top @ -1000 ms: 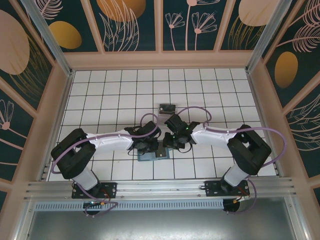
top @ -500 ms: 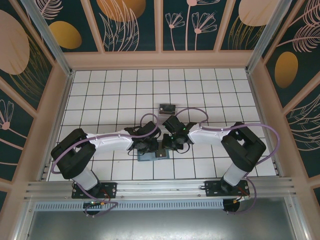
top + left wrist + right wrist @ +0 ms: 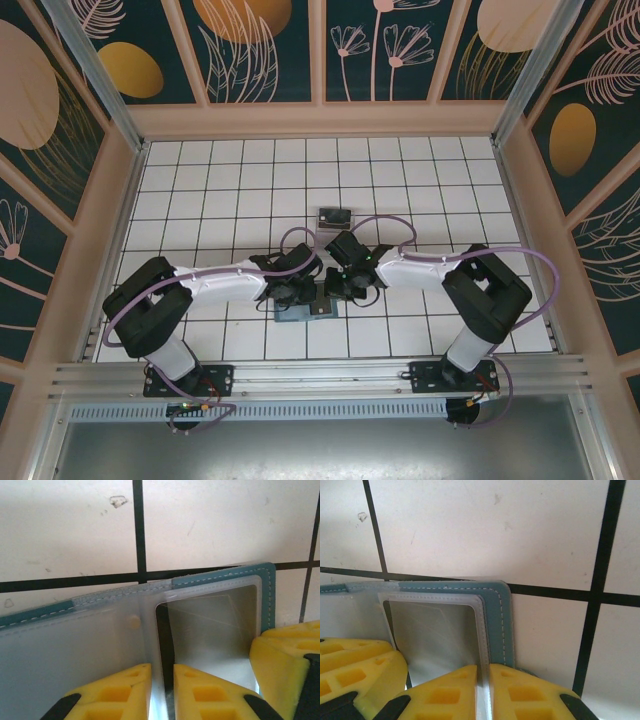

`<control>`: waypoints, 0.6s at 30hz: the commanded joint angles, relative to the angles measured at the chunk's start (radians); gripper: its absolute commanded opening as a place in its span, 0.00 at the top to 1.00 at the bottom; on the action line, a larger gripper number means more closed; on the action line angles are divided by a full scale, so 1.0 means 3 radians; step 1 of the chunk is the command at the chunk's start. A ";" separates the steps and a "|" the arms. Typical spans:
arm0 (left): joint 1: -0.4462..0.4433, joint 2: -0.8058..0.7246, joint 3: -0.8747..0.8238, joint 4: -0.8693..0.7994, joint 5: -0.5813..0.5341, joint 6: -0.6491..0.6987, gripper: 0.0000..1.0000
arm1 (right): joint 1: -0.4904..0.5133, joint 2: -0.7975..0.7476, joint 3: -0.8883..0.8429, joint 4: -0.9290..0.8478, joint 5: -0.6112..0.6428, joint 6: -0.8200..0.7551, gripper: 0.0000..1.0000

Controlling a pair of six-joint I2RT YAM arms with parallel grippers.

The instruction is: Take the credit cards out of the card holder

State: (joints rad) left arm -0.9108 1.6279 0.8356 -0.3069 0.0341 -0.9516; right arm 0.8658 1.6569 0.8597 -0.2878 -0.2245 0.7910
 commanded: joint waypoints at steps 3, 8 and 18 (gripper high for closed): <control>0.0011 -0.0012 -0.0080 -0.0329 -0.0272 -0.0016 0.82 | 0.0039 0.0063 -0.0046 -0.0136 0.0125 -0.0023 0.85; 0.0013 -0.0100 -0.0103 -0.0366 -0.0300 -0.0024 0.84 | 0.0039 0.0064 -0.0043 -0.0153 0.0140 -0.0017 0.85; 0.0011 -0.0263 -0.0129 -0.0213 -0.0273 -0.0052 0.85 | 0.0039 0.0034 -0.0016 -0.0222 0.0161 -0.0005 0.75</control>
State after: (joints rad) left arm -0.9104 1.5929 0.8196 -0.3428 -0.0219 -0.9520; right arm 0.8726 1.6569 0.8600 -0.2790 -0.2218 0.7910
